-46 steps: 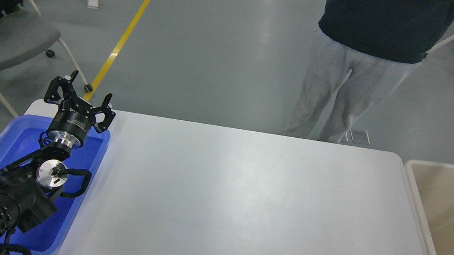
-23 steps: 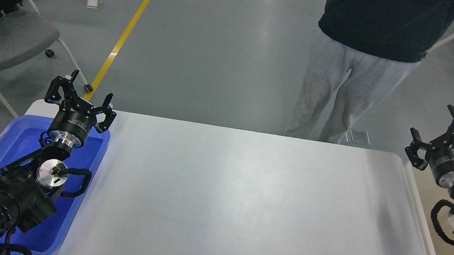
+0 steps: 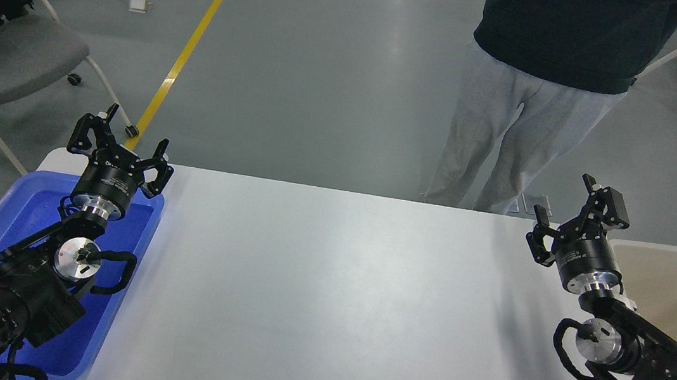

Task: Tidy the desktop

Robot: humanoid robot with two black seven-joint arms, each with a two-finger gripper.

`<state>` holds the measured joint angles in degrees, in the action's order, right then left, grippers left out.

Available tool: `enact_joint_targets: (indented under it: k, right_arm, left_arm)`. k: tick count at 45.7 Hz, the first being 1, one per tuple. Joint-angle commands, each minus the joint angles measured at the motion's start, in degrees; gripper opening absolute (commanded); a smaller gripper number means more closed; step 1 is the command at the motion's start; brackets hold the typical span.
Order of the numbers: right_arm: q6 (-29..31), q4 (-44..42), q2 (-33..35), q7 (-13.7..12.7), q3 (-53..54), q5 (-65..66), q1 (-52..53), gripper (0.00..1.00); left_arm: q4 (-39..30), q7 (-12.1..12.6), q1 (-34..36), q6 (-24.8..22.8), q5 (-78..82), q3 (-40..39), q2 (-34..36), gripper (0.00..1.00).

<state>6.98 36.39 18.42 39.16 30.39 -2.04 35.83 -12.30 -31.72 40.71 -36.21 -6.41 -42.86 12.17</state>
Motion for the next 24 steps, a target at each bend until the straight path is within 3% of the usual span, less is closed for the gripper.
enact_joint_targets:
  k: [1,14,24]
  right_arm:
    - [-4.34,1.4,-0.49,3.74,0.19,0.63,0.21,1.0]
    - [-9.53,16.51,8.21,2.95,-1.39,3.35,0.38,1.0]
    - [-10.67,15.91,8.39,3.03,-1.39,5.38,-0.58,1.0]
  left_arm:
    - [0.0,-0.09,0.07,0.08,0.0,0.06,0.05,1.0]
    - [0.0,-0.01,0.07,0.08,0.0,0.06,-0.04,1.0]
    - [0.0,-0.01,0.07,0.0,0.0,0.06,-0.04,1.0]
